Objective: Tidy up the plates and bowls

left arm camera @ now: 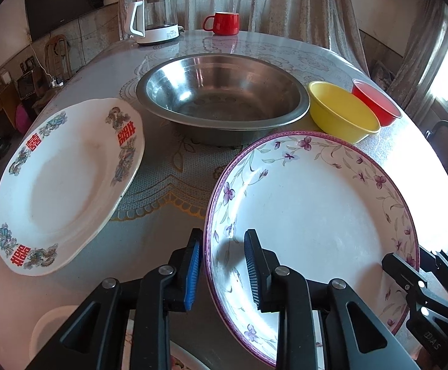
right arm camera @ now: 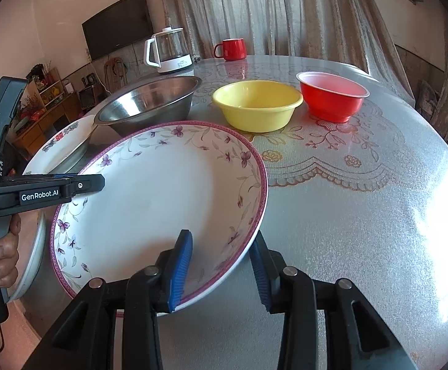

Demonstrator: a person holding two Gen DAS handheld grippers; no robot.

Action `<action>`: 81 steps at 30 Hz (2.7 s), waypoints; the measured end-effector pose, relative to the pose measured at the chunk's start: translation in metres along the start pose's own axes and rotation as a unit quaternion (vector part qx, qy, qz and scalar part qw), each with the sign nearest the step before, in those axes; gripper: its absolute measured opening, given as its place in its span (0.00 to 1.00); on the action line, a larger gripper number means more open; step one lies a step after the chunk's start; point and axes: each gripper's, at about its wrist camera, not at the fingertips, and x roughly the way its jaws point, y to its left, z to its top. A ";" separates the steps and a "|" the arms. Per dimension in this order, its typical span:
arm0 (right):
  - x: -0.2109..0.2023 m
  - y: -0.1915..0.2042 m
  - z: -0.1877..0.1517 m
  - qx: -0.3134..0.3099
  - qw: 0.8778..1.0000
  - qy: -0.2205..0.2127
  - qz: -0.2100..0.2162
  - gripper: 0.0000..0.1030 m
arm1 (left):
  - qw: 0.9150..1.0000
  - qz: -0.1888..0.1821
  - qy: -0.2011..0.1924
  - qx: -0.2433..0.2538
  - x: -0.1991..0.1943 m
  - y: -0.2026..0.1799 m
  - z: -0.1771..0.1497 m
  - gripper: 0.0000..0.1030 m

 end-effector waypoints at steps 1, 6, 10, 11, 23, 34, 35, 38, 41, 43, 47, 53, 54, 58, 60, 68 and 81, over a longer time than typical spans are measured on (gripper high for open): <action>0.001 0.000 0.002 0.002 1.000 0.002 -0.001 0.37 | 1.000 0.000 -0.001 0.000 -0.001 0.000 -0.001 0.30; 0.000 0.004 0.002 0.003 1.000 0.010 -0.011 0.37 | 1.000 -0.001 -0.019 -0.002 -0.016 0.004 -0.008 0.34; -0.003 0.005 -0.001 0.008 1.000 0.014 -0.010 0.36 | 1.000 -0.008 -0.021 0.004 -0.021 0.003 -0.013 0.34; -0.004 0.005 -0.002 0.010 1.000 0.014 -0.009 0.36 | 1.000 -0.013 -0.020 0.003 -0.021 0.003 -0.014 0.34; -0.006 0.007 -0.004 0.020 1.000 0.020 -0.001 0.36 | 0.999 0.012 -0.044 0.000 -0.037 -0.002 -0.028 0.35; -0.009 0.012 -0.008 0.027 0.999 0.009 -0.016 0.39 | 0.997 0.045 -0.065 -0.022 -0.059 0.009 -0.042 0.36; -0.011 0.013 -0.008 0.025 0.999 0.007 -0.020 0.40 | 0.996 0.045 -0.067 -0.024 -0.060 0.010 -0.043 0.36; -0.017 0.014 -0.010 0.020 0.999 -0.002 -0.032 0.40 | 0.996 0.045 -0.068 -0.029 -0.062 0.013 -0.047 0.37; -0.024 0.014 -0.011 0.017 0.998 -0.012 -0.052 0.42 | 0.996 0.043 -0.068 -0.032 -0.064 0.015 -0.051 0.37; -0.029 0.012 -0.011 0.016 0.998 -0.021 -0.061 0.42 | 0.996 0.046 -0.070 -0.031 -0.065 0.016 -0.053 0.38; -0.037 0.010 -0.011 0.016 0.996 -0.036 -0.075 0.43 | 0.996 0.043 -0.066 -0.038 -0.064 0.021 -0.056 0.40; -0.045 0.020 -0.005 0.007 0.995 -0.056 -0.076 0.44 | 0.996 0.043 -0.066 -0.047 -0.066 0.026 -0.060 0.42; -0.045 0.022 -0.004 0.004 0.996 -0.057 -0.074 0.44 | 0.996 0.043 -0.067 -0.048 -0.066 0.026 -0.060 0.42; -0.040 0.035 0.002 -0.010 0.997 -0.054 -0.054 0.47 | 0.995 0.046 -0.069 -0.051 -0.069 0.032 -0.062 0.43; -0.038 0.044 0.006 -0.018 0.998 -0.053 -0.039 0.47 | 0.995 0.049 -0.068 -0.055 -0.070 0.037 -0.064 0.44; -0.021 0.085 0.022 -0.043 0.996 -0.020 0.074 0.50 | 0.992 0.051 -0.072 -0.092 -0.078 0.070 -0.066 0.46; 0.013 0.145 0.063 -0.053 0.980 0.017 0.189 0.51 | 0.973 0.082 -0.099 -0.190 -0.099 0.171 -0.062 0.53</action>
